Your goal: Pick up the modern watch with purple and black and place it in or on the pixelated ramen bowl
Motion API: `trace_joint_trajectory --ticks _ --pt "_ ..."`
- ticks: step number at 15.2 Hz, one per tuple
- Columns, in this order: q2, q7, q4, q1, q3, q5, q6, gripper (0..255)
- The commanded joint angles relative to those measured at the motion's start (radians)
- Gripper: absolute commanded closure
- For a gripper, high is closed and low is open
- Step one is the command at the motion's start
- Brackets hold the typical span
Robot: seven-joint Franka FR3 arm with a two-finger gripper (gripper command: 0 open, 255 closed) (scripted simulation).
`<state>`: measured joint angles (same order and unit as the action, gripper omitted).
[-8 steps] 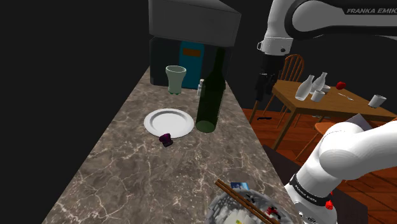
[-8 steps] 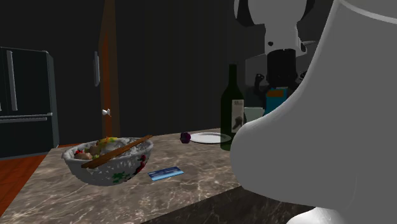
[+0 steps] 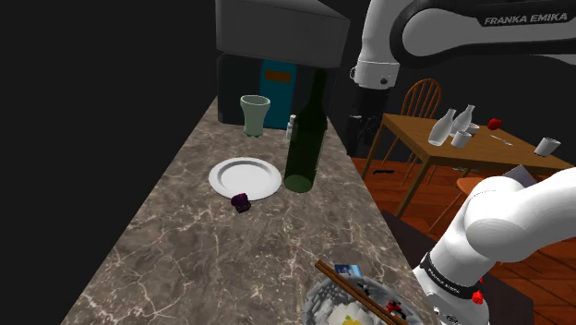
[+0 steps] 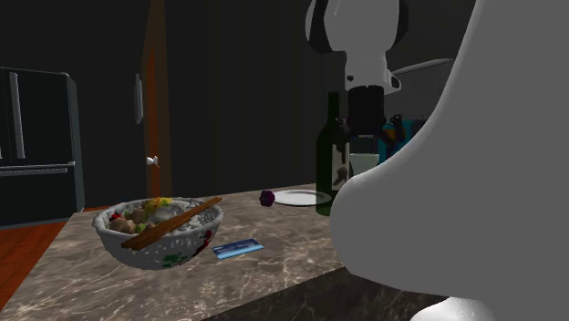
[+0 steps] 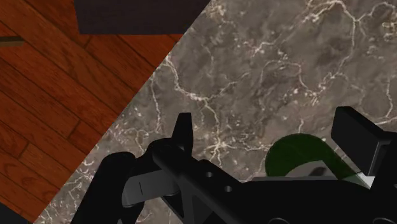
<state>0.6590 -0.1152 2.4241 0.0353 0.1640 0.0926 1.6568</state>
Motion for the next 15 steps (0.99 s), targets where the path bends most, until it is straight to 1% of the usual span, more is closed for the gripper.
trace_joint_trajectory --ticks 1,5,8,12,15 --pt "-0.047 -0.042 -0.016 0.013 0.038 0.024 0.038 0" --pt "-0.144 -0.127 -0.061 0.034 0.113 0.058 0.106 0" --pt "-0.226 -0.193 -0.108 0.046 0.168 0.07 0.153 0" --pt "-0.347 -0.284 -0.186 0.057 0.239 0.064 0.211 0" --pt "-0.447 -0.358 -0.256 0.065 0.289 0.041 0.248 0"
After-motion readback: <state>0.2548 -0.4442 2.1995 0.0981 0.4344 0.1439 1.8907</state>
